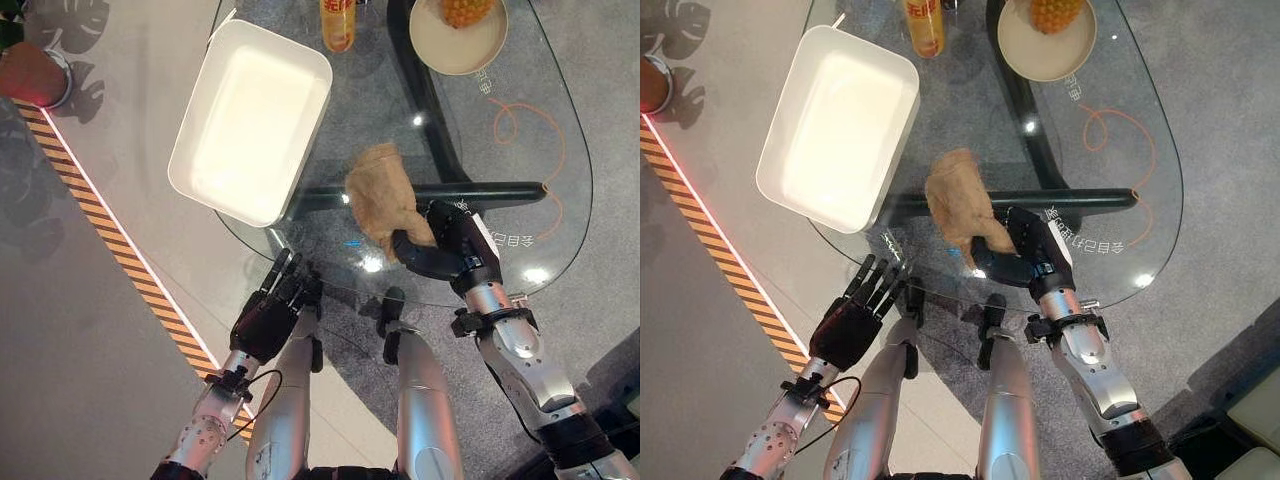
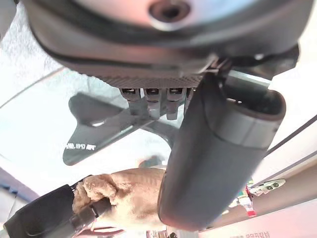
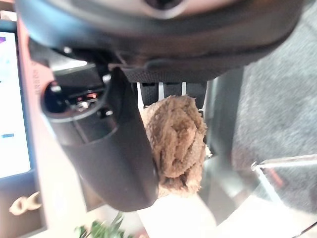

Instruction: Wipe the table with a cloth and put it in the basket.

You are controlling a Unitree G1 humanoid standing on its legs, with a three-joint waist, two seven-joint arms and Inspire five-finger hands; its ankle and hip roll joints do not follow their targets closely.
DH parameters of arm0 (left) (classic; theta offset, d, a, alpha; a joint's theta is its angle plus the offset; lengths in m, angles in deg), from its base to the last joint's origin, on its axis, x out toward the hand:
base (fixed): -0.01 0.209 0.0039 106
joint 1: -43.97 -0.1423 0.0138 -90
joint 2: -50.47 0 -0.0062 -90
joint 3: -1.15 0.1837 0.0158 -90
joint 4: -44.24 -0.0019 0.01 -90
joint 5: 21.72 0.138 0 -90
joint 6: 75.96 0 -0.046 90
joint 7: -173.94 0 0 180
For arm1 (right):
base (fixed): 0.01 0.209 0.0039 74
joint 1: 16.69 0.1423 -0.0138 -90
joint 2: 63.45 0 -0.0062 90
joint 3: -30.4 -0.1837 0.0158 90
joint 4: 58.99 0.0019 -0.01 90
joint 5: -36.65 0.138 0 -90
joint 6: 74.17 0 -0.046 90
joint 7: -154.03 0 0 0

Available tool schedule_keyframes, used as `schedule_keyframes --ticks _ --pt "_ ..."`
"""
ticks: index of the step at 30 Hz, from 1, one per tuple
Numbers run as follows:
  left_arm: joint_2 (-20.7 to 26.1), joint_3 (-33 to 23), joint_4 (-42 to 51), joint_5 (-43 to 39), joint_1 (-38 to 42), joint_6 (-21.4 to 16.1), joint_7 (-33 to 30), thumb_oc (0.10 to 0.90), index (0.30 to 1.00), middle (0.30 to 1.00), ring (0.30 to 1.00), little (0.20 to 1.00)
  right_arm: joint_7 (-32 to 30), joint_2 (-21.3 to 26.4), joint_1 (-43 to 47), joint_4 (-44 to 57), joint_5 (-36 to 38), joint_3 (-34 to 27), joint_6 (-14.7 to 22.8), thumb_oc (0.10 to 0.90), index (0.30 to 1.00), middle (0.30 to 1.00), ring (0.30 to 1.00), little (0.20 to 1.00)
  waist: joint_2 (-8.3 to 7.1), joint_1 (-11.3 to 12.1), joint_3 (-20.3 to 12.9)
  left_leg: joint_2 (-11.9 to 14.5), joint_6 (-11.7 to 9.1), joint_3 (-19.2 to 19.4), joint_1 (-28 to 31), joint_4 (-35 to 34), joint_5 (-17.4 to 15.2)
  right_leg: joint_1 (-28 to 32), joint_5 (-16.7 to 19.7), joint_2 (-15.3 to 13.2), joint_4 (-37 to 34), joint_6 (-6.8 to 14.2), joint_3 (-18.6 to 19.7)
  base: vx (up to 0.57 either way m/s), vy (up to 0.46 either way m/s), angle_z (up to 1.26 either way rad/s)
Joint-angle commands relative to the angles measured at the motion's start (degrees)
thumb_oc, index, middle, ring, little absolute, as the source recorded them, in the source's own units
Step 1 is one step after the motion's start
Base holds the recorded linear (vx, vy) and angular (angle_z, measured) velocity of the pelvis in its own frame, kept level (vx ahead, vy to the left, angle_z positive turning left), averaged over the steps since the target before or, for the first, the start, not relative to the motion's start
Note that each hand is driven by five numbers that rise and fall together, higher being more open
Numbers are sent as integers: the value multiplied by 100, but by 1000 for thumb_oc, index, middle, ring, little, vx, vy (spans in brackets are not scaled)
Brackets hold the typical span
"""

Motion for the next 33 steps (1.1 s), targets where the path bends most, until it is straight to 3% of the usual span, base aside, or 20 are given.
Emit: schedule_keyframes --ticks 1,7,15,33 --pt "288 43 794 -69 -153 -92 423 800 900 900 900 900 614 226 506 1388 279 -117 1194 100 300 300 300 200 -164 -39 -122 -196 143 444 -28 1301 -1363 271 742 385 -1039 167 -136 0 0 0" --pt "318 116 978 22 90 -196 237 800 900 900 900 900 986 257 639 1545 493 5 1259 100 300 300 300 200 -203 -51 -122 -201 141 442 -82 1331 -1366 220 754 395 -1028 190 -108 0 0 0" --pt "330 192 1291 171 384 -230 -7 800 900 900 900 900 1238 225 737 1666 564 383 1003 100 300 300 300 200 -234 -66 -122 -231 127 434 -102 1306 -1342 205 786 402 -1084 216 -88 0 0 0" --pt "442 362 1857 -134 766 -475 18 800 900 900 900 900 731 544 993 1598 -810 973 531 100 300 300 300 200 -281 -66 -122 -258 95 448 -92 1177 -1272 197 841 408 -1184 229 -94 0 0 0"
